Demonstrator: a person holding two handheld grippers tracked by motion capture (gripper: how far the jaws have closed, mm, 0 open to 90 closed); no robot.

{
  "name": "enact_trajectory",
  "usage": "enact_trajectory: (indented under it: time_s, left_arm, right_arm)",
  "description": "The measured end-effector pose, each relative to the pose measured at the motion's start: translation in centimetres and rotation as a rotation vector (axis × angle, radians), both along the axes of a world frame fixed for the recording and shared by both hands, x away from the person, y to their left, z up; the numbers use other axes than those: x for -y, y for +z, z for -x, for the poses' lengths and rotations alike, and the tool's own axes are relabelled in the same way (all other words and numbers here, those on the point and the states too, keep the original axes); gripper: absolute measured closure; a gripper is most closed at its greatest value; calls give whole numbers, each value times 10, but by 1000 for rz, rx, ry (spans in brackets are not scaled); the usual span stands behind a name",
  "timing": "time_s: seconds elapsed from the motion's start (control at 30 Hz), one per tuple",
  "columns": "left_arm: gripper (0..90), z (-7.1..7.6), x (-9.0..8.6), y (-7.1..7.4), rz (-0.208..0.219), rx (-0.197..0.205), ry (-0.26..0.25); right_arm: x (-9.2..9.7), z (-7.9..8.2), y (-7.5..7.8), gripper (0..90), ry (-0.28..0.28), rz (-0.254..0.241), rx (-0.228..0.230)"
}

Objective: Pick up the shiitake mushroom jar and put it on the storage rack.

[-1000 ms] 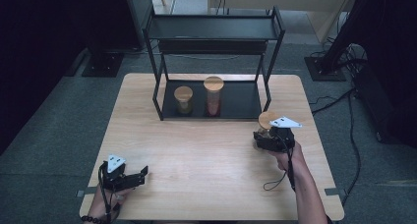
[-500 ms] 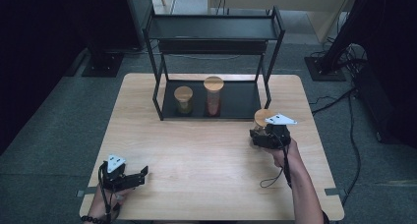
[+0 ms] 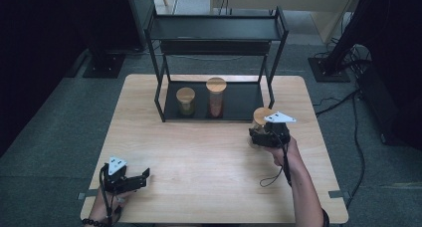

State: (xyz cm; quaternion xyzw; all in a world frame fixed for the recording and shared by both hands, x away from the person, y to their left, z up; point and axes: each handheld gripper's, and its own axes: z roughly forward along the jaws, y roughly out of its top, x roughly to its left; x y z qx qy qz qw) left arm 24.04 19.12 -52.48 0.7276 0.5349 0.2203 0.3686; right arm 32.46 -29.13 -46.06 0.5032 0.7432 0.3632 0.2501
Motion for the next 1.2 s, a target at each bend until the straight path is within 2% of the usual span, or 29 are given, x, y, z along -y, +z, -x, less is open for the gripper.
enact_trajectory:
  time_s: [0.67,1.2]
  left_arm:
    - [20,0,0,0,6,3,3]
    - [20,0,0,0,6,1,3]
  right_arm:
    - [-8,-13,3,250,3,-3,-4]
    - [-14,-27,13,250,6,-5,5]
